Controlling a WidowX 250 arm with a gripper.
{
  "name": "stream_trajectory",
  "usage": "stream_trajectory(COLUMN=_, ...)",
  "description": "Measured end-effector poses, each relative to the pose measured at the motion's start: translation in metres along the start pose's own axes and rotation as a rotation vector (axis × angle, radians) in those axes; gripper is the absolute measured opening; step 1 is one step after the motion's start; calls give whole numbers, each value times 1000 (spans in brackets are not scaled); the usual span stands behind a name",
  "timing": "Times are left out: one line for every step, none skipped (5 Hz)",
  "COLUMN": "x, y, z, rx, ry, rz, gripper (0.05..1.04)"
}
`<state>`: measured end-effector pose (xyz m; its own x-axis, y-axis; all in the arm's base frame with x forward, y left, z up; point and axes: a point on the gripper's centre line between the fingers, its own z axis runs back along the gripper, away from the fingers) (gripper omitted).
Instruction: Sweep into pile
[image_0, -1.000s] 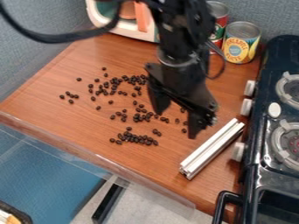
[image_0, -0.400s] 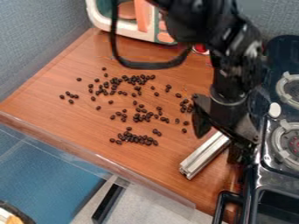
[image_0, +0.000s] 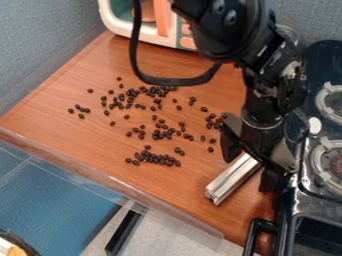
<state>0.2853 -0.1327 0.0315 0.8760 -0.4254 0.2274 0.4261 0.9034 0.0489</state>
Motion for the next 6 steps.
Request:
stream_trajectory(x=-3, y=4, z=-2, rx=24, ry=8, rz=10, gripper=663)
stream_trajectory(x=-12, y=12, z=-10, rx=47, ry=33, rz=26, gripper=375)
stream_trajectory(x=-17, y=20, z=-12, rx=60, ry=18, rz=43, gripper=358)
stream_trajectory(x=-21, y=27, z=-14, rx=65, ry=13, rz=54, gripper=358)
stream_trajectory(x=-22, y=36, z=-13, rx=53, ry=26, rz=52, gripper=358)
stream_trajectory(x=-26, y=59, z=-11, rx=59, ry=60, rz=57, gripper=358)
